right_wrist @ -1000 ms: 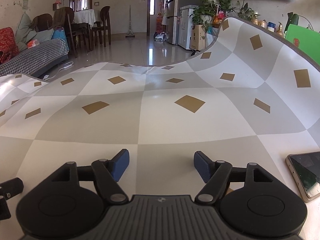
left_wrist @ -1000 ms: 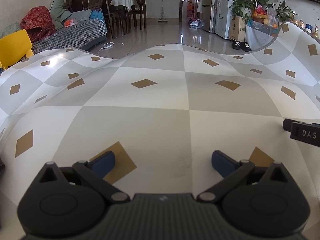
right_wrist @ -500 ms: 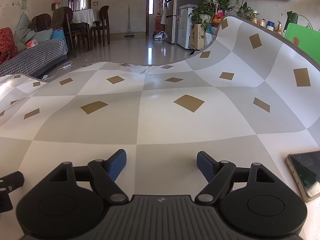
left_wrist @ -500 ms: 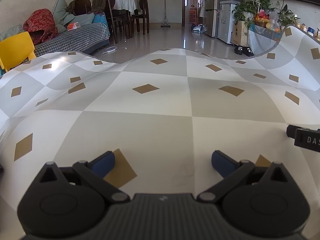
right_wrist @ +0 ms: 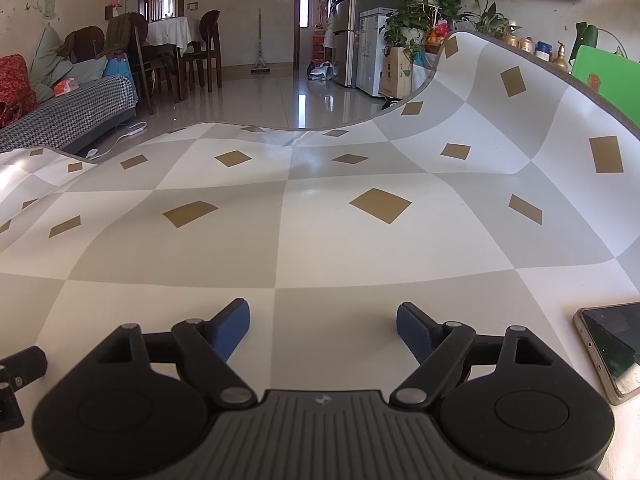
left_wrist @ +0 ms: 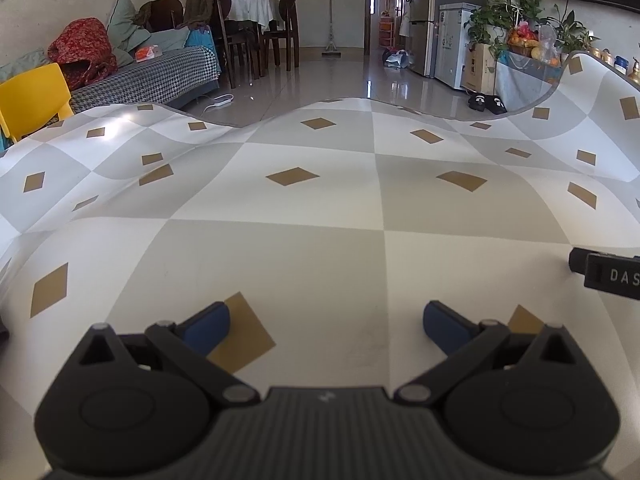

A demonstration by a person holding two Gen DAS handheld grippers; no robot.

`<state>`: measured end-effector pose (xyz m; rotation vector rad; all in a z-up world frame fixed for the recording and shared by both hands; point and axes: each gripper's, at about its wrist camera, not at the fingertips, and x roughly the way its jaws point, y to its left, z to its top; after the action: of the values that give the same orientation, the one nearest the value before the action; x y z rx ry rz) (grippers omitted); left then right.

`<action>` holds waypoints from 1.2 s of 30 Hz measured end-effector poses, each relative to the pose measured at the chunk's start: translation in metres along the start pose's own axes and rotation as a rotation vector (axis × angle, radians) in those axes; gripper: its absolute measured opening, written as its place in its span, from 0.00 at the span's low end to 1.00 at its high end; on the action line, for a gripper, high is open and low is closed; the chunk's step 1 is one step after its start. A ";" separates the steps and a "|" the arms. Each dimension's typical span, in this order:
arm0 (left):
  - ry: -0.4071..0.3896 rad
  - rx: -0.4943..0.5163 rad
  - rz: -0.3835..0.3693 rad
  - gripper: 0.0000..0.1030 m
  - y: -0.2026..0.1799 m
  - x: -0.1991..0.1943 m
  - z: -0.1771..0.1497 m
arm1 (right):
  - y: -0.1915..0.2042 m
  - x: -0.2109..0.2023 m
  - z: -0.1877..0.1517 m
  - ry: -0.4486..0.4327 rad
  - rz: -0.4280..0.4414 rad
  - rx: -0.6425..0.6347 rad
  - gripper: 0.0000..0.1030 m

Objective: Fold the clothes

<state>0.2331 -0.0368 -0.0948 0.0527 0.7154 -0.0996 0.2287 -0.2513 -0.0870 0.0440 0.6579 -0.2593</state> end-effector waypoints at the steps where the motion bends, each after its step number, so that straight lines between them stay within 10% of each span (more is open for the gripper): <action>1: -0.004 0.005 0.008 1.00 -0.001 0.000 0.000 | 0.000 0.000 0.000 0.000 0.000 0.000 0.78; 36: -0.004 -0.015 0.007 1.00 0.001 0.003 0.000 | 0.001 0.001 0.000 0.002 0.003 -0.002 0.82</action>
<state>0.2351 -0.0364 -0.0967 0.0405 0.7116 -0.0882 0.2293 -0.2505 -0.0875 0.0434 0.6603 -0.2553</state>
